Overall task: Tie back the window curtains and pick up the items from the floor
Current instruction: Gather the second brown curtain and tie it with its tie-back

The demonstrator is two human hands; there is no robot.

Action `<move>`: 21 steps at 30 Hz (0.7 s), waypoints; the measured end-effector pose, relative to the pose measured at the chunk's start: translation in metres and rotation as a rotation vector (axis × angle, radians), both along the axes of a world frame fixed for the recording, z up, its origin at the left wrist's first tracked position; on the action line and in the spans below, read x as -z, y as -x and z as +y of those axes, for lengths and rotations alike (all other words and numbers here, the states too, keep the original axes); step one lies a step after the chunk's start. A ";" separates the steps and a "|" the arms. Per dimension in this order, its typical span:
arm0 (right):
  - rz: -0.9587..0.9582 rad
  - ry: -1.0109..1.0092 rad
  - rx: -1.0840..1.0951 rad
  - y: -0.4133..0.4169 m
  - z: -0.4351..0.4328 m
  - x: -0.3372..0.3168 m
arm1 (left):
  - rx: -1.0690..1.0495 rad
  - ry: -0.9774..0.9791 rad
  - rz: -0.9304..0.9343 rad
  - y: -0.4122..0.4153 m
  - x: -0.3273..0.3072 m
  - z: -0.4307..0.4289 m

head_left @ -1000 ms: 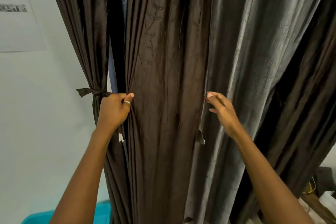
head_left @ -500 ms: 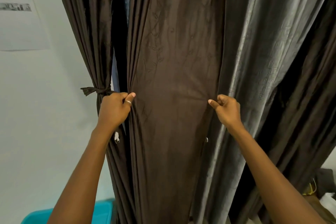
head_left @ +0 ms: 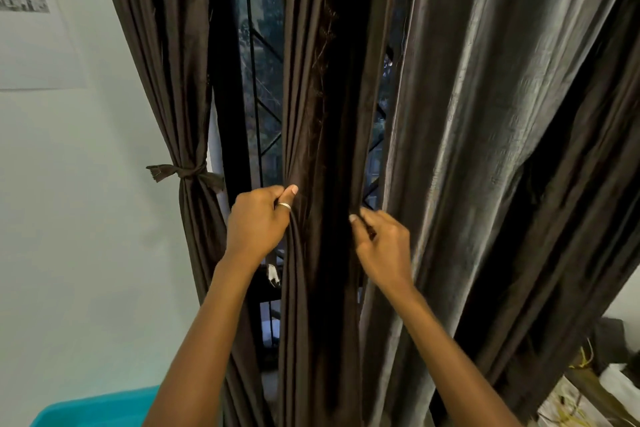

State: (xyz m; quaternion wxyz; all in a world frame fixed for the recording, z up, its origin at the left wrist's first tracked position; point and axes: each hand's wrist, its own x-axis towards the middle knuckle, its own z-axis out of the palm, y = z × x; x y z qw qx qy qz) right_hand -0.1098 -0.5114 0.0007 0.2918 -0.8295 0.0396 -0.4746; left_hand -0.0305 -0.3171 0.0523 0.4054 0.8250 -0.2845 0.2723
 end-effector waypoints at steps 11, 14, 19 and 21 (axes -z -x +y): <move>0.083 0.136 -0.044 -0.018 0.074 0.003 | 0.020 -0.011 -0.009 0.008 -0.001 -0.018; 0.093 0.175 -0.007 -0.019 0.081 0.003 | 0.026 0.013 0.019 0.011 -0.001 -0.017; 0.097 0.205 -0.027 -0.020 0.080 0.003 | -0.081 -0.043 0.081 0.019 -0.008 -0.023; 0.092 0.200 -0.097 -0.017 0.074 -0.001 | -0.103 -0.048 0.086 0.017 -0.010 -0.024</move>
